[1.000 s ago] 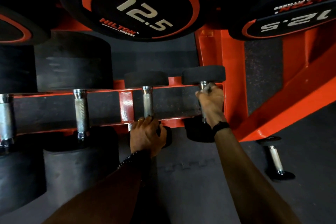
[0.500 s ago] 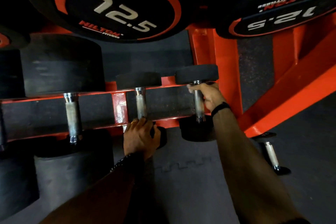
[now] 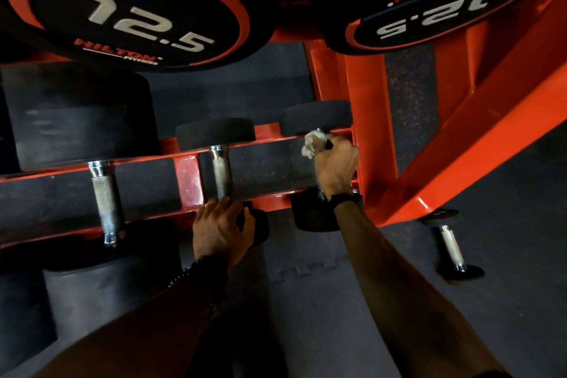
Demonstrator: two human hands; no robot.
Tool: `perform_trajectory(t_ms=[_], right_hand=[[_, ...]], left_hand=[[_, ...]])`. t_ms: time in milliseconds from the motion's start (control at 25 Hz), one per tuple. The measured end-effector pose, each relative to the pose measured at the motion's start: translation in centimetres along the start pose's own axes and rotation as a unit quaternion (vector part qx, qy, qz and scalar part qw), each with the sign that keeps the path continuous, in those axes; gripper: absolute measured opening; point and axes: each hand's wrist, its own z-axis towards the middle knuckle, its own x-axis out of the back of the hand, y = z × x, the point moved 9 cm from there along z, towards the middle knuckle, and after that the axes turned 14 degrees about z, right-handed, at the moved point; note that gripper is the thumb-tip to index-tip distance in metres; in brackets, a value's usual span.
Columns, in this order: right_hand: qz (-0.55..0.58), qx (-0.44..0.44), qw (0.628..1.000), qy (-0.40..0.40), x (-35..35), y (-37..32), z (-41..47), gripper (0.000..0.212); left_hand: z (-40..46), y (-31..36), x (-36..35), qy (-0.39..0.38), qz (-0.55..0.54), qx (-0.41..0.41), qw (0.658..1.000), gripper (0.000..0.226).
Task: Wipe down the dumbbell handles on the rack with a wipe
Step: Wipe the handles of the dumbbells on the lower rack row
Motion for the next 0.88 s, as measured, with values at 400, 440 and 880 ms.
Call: perform_trajectory(t_ms=[400, 440, 880], right_hand=[[-0.032, -0.083, 0.996, -0.011, 3.6, 3.9, -3.9, 0.041], [-0.049, -0.069, 0.996, -0.001, 3.8, 3.4, -4.8, 0.046], [0.064, -0.114, 0.988, 0.077, 4.9, 3.4, -5.2, 0.026]], left_hand=[[-0.1, 0.3, 0.0, 0.012, 0.014, -0.02, 1.0, 0.031], [-0.3, 0.4, 0.2, 0.012, 0.012, -0.022, 1.0, 0.031], [0.0, 0.6, 0.4, 0.01, 0.022, -0.025, 0.999, 0.029]])
